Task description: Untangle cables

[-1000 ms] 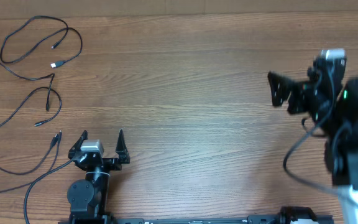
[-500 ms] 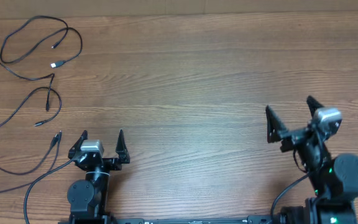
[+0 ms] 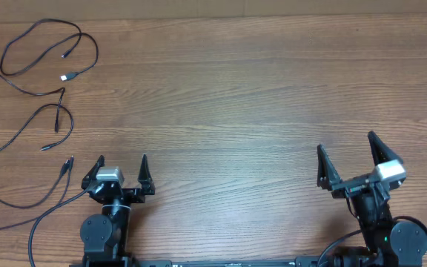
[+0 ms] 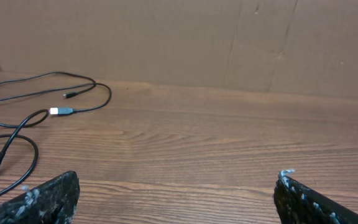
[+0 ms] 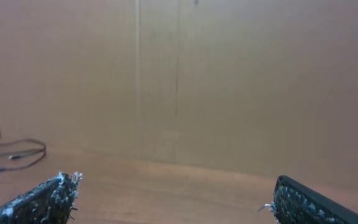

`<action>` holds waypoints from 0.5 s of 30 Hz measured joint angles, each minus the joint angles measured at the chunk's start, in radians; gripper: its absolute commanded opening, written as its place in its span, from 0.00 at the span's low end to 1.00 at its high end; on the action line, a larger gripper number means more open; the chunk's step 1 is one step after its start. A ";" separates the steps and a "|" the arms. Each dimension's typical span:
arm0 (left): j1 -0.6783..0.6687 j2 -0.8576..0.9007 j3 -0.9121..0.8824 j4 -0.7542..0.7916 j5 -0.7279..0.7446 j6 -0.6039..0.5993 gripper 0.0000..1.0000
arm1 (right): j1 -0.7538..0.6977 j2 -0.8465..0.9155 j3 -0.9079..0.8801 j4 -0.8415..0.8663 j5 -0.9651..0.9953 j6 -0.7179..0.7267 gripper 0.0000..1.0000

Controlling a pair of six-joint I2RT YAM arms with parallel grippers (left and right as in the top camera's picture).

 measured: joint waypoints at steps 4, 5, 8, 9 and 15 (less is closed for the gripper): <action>0.000 0.000 0.000 0.000 0.000 0.000 1.00 | 0.000 -0.058 -0.046 0.045 0.013 0.000 1.00; 0.000 0.000 0.000 0.000 0.000 0.000 0.99 | 0.000 -0.069 -0.064 0.064 0.015 0.000 1.00; 0.000 0.000 0.000 0.000 0.000 0.000 1.00 | 0.000 -0.077 -0.111 0.140 0.018 0.001 1.00; 0.000 0.000 0.000 0.000 0.000 0.000 1.00 | 0.000 -0.077 -0.122 0.155 0.019 0.002 1.00; 0.000 0.000 0.000 0.000 0.000 0.000 0.99 | 0.000 -0.077 -0.151 0.186 0.021 0.002 1.00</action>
